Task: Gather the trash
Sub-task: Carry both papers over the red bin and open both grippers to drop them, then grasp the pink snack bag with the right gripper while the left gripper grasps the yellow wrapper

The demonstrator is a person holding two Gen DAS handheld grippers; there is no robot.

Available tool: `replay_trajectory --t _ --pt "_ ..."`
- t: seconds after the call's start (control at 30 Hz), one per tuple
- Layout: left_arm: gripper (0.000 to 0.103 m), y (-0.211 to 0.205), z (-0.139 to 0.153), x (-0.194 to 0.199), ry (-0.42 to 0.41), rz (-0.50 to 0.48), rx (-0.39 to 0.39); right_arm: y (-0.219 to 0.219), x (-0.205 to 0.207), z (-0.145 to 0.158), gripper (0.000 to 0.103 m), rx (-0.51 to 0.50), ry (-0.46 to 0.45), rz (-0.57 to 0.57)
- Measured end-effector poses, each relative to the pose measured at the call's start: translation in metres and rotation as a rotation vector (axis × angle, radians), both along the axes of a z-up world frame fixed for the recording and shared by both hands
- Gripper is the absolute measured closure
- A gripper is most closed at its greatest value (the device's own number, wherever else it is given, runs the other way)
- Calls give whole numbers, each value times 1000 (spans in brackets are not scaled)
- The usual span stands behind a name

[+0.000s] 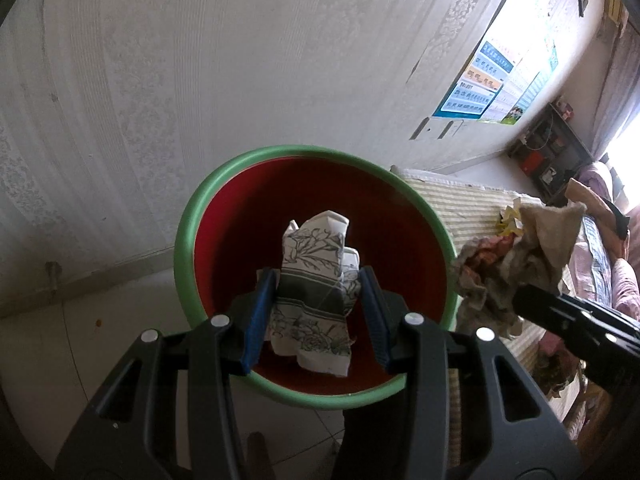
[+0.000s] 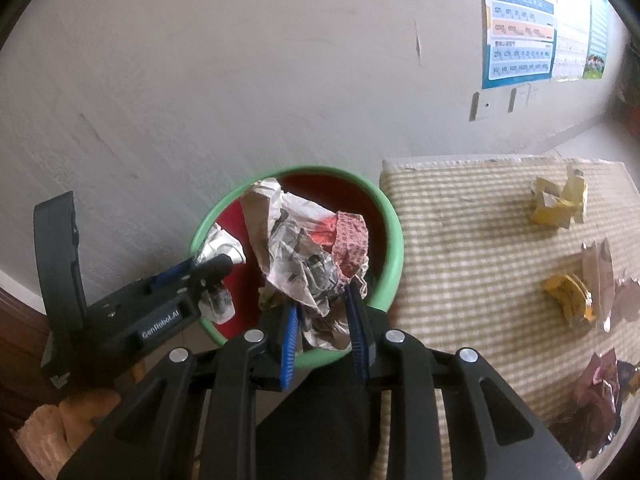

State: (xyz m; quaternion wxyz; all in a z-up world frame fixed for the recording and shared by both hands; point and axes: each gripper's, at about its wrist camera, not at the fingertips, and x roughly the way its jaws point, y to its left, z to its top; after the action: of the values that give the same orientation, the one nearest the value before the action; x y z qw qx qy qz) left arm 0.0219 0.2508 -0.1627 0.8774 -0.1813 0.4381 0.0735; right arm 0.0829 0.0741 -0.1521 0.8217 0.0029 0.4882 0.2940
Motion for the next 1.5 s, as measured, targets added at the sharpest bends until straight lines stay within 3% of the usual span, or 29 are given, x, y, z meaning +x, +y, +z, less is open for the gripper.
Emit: replay_trajectory --t 0.27,0.33,0.37,0.4,0.43,0.67,0.9,1.1,1.27,1.5 --pt "61 0 2 9 -11 4 9 10 9 4 76 3 -13 8" --pt "55 1 3 11 -8 19 16 11 10 5 69 11 -15 6" --pt "43 0 2 11 -7 29 19 11 10 6 67 14 -18 4" --pt "39 1 2 11 -11 36 19 11 10 7 61 17 -21 2" --pt "39 2 2 11 -14 42 18 10 10 7 57 21 -24 0" --pt "38 -2 4 10 1 38 18 -6 6 13 54 33 -29 -32" --pt "38 -27 12 11 -2 -21 18 -66 -5 13 49 5 -45 -139" --pt "38 -66 17 15 -4 -109 23 -156 -19 4 46 -96 -63 -334" --pt "38 -112 17 22 16 -219 20 -229 -29 -27 46 -128 22 -499" --pt "38 -178 16 37 27 -357 39 -264 -37 -56 46 -123 108 -550"
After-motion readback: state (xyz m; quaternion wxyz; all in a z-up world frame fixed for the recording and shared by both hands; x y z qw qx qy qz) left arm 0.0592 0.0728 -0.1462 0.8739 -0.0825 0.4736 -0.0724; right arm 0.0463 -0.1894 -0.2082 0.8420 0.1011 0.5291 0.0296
